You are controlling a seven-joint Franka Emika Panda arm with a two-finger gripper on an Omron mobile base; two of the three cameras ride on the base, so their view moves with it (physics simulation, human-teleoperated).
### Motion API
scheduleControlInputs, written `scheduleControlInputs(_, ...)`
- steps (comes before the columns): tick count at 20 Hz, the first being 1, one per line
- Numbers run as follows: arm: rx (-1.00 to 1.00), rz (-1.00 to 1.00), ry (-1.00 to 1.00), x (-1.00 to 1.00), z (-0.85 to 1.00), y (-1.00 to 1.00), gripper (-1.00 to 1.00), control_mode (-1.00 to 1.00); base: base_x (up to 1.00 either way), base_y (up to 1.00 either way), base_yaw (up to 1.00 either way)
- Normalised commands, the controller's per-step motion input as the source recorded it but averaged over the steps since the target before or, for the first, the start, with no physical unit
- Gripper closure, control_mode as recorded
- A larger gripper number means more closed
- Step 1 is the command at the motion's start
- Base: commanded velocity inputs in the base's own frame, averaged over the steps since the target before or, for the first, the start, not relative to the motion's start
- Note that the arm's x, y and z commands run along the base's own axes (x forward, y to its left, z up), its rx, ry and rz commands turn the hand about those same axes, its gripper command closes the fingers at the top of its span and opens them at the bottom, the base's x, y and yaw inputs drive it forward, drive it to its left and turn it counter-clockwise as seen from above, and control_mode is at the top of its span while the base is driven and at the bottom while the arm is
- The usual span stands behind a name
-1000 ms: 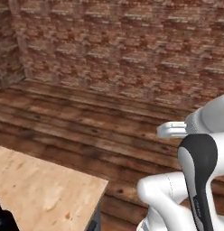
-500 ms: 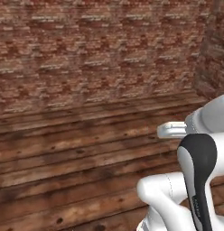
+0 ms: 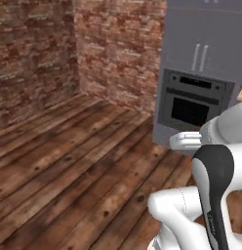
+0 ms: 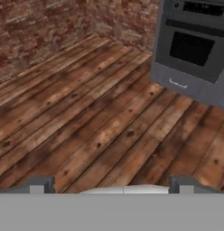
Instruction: Move the drinks to the dining counter.
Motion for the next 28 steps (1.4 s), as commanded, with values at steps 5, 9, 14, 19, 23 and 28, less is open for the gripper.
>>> scheduleControlInputs(5,0.0,0.0,0.0,0.0,0.0,0.0,-1.0,1.0,0.0,-0.01,-0.97)
scheduleControlInputs(9,0.0,0.0,0.0,0.0,0.0,0.0,-1.0,1.0,0.24,-0.08,-0.82)
scheduleControlInputs(14,0.0,0.0,0.0,0.0,0.0,0.0,-1.0,1.0,0.74,0.0,-0.53)
scheduleControlInputs(19,0.0,0.0,0.0,0.0,0.0,0.0,-1.0,1.0,0.99,0.0,-0.32)
scheduleControlInputs(23,0.0,0.0,0.0,0.0,0.0,0.0,-1.0,1.0,1.0,0.0,-0.23)
scheduleControlInputs(28,0.0,0.0,0.0,0.0,0.0,0.0,-1.0,1.0,0.99,-0.1,-0.16)
